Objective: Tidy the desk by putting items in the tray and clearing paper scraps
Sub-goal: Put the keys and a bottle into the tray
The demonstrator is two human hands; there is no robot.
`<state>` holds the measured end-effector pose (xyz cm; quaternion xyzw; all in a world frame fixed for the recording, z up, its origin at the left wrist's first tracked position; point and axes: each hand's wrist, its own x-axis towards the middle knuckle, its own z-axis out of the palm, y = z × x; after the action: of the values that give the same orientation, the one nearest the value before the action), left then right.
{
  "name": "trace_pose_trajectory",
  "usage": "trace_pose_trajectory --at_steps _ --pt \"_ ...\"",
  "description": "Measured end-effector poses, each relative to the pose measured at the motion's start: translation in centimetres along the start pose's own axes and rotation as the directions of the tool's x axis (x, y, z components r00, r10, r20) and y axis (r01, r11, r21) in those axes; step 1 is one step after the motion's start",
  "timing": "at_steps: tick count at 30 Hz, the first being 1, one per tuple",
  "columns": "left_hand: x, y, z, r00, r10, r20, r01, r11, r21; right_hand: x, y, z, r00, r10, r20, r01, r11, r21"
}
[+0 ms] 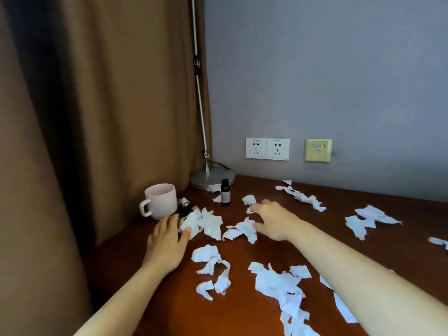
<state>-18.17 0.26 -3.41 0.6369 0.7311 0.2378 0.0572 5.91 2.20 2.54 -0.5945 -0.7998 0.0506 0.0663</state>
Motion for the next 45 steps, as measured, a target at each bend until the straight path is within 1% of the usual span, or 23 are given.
trace_pose_trajectory --at_steps 2,7,11,16,18,23,27,31,36,39,41,43,45 --pt "0.6 -0.4 0.1 1.000 0.000 -0.016 -0.001 1.000 -0.020 1.7 -0.9 0.6 0.999 -0.027 -0.040 0.028 1.000 0.006" --pt "2.4 -0.4 0.7 0.993 0.110 -0.050 -0.110 0.994 -0.004 5.5 -3.0 2.0 0.989 -0.050 -0.138 0.053 0.999 0.014" --pt "4.0 -0.3 0.9 0.979 0.190 -0.070 -0.190 0.982 0.004 8.3 -3.9 2.6 0.968 -0.088 -0.234 0.083 0.996 -0.030" --pt "6.5 0.0 1.5 0.981 0.189 -0.052 -0.191 0.981 -0.020 11.3 -4.2 2.5 0.950 -0.089 -0.299 0.074 0.996 -0.058" --pt "7.0 0.2 1.9 0.981 0.191 -0.043 -0.191 0.981 -0.016 12.4 -4.2 2.4 0.953 -0.082 -0.291 0.068 0.996 -0.060" --pt "8.0 0.2 2.5 0.980 0.194 -0.042 -0.192 0.980 0.052 14.1 -4.2 2.5 0.974 -0.074 -0.215 0.057 0.995 -0.084" --pt "8.3 0.3 2.7 0.973 0.228 -0.049 -0.222 0.970 0.104 14.6 -4.1 2.7 0.973 -0.080 -0.216 0.075 0.997 -0.034" --pt "8.2 0.3 2.8 0.965 0.259 -0.038 -0.253 0.961 0.109 14.5 -4.0 2.5 0.975 -0.117 -0.191 0.106 0.992 -0.069" --pt "7.9 0.4 2.5 0.964 0.260 -0.054 -0.252 0.960 0.123 13.4 -3.5 1.5 0.987 -0.101 -0.125 0.091 0.992 -0.084" --pt "7.5 0.5 2.2 0.955 0.278 -0.104 -0.271 0.960 0.072 11.9 -3.3 0.9 0.987 -0.085 -0.139 0.075 0.994 -0.074" --pt "7.1 0.4 1.9 0.949 0.271 -0.158 -0.279 0.960 -0.029 10.8 -3.2 0.3 0.984 -0.077 -0.161 0.065 0.995 -0.075" --pt "6.7 0.3 1.4 0.948 0.236 -0.214 -0.270 0.951 -0.149 9.8 -3.0 -0.5 0.981 -0.076 -0.181 0.063 0.995 -0.077" --pt "6.5 0.4 0.7 0.946 0.209 -0.247 -0.261 0.944 -0.200 8.9 -2.8 -1.4 0.978 -0.071 -0.195 0.055 0.995 -0.088"
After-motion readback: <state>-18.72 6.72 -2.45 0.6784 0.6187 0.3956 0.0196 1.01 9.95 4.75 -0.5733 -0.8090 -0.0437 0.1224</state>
